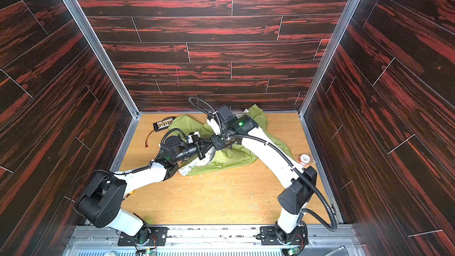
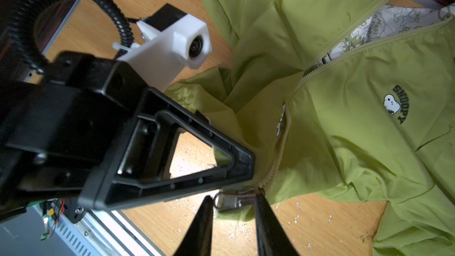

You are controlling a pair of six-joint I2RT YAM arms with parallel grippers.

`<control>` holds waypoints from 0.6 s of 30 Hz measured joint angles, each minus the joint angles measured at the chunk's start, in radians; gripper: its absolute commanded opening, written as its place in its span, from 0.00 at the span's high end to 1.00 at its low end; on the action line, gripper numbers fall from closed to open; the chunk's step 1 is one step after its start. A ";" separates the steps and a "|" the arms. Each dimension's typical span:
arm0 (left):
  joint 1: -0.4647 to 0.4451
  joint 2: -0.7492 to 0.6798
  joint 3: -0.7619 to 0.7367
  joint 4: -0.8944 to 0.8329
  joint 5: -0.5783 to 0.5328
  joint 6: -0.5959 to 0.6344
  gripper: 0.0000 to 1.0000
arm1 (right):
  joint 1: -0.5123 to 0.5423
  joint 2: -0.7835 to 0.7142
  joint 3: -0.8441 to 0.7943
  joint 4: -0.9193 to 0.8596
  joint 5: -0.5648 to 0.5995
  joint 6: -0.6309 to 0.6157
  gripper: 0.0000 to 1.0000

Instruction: Zip up the jacket

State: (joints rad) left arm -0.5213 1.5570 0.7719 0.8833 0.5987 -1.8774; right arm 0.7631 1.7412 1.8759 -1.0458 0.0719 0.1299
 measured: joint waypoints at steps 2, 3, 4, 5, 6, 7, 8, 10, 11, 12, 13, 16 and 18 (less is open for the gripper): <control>0.000 0.000 0.000 0.000 0.000 0.000 1.00 | 0.001 0.000 0.000 0.004 0.000 0.003 0.75; 0.000 0.000 0.000 0.000 -0.001 -0.001 1.00 | 0.001 0.000 0.000 0.006 0.000 0.005 0.77; 0.001 0.000 0.000 0.000 -0.002 -0.001 1.00 | 0.001 0.000 0.000 0.008 0.000 0.007 0.79; 0.002 0.000 0.000 0.000 -0.002 -0.001 1.00 | 0.001 0.000 0.000 0.009 0.000 0.008 0.80; 0.002 0.000 0.000 0.000 -0.003 -0.001 1.00 | 0.003 0.000 0.000 0.011 0.000 0.010 0.81; 0.002 0.000 0.000 0.000 -0.004 -0.001 1.00 | 0.004 0.000 0.000 0.013 0.001 0.011 0.82; 0.002 0.000 -0.001 0.000 -0.004 -0.003 1.00 | 0.005 0.000 0.000 0.014 0.001 0.012 0.83; 0.003 0.000 -0.002 0.000 -0.004 -0.005 1.00 | 0.006 0.000 0.000 0.014 0.000 0.015 0.84; 0.003 0.000 -0.002 0.000 -0.004 -0.006 1.00 | 0.006 0.000 0.000 0.015 0.000 0.015 0.86; 0.002 0.000 -0.003 0.000 -0.004 -0.008 1.00 | 0.006 0.000 0.000 0.015 0.000 0.017 0.86; 0.003 0.000 -0.003 0.001 -0.004 -0.008 1.00 | 0.008 0.000 0.000 0.016 0.000 0.019 0.86; 0.003 0.000 -0.005 0.003 -0.004 -0.008 1.00 | 0.010 0.000 0.000 0.016 0.001 0.023 0.89; 0.003 0.000 -0.005 0.005 -0.004 -0.009 1.00 | 0.011 -0.001 0.000 0.019 0.000 0.026 0.91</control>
State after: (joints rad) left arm -0.5186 1.5574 0.7666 0.8879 0.5945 -1.8866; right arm 0.7742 1.7405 1.8759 -1.0271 0.0723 0.1558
